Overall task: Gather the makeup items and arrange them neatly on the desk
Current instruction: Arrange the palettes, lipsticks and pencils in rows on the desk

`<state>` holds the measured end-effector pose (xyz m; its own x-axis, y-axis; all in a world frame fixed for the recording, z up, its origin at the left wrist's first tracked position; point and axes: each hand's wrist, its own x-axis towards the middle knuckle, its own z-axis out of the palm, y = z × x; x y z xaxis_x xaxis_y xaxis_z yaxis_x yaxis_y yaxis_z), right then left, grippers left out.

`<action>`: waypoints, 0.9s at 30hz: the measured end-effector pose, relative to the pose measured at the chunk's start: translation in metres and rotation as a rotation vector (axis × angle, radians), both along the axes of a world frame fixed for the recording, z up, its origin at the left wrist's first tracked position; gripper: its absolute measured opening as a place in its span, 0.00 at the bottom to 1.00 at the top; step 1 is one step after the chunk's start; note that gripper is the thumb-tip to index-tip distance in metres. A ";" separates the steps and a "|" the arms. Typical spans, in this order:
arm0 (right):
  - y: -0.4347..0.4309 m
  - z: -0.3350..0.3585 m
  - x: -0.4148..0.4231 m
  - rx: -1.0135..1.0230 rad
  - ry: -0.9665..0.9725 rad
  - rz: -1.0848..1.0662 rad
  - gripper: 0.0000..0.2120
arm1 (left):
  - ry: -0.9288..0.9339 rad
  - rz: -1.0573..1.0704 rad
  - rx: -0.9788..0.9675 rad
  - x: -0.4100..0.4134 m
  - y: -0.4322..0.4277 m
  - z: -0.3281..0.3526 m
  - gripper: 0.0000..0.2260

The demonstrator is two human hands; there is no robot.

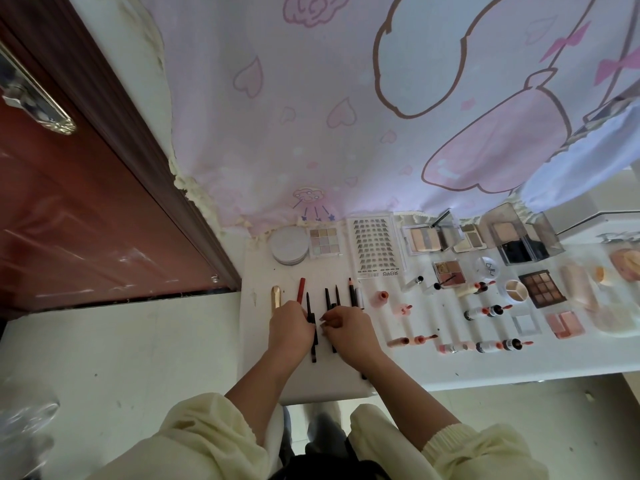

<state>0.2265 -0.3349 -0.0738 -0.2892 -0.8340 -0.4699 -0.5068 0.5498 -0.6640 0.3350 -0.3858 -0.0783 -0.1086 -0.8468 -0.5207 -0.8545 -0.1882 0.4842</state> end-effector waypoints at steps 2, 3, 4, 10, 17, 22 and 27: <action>0.000 0.001 0.000 0.001 0.001 0.002 0.13 | -0.009 0.002 0.001 -0.001 0.000 0.001 0.02; 0.000 0.001 -0.001 0.000 0.001 0.002 0.13 | -0.011 0.006 0.003 -0.001 0.000 0.001 0.03; 0.000 0.001 -0.001 -0.001 0.002 0.003 0.14 | -0.010 0.013 0.006 -0.001 0.000 0.002 0.04; 0.001 0.004 -0.003 -0.007 0.009 0.002 0.15 | 0.037 0.035 0.009 -0.002 0.002 0.003 0.06; -0.002 0.005 -0.005 -0.007 0.011 -0.005 0.14 | 0.133 0.064 0.049 0.005 0.002 0.013 0.05; -0.018 0.014 -0.009 -0.056 -0.014 -0.023 0.12 | 0.161 0.093 -0.063 0.021 -0.013 0.028 0.05; -0.045 0.018 -0.006 -0.065 0.019 0.020 0.09 | -0.049 -0.052 -0.265 0.033 -0.017 0.030 0.09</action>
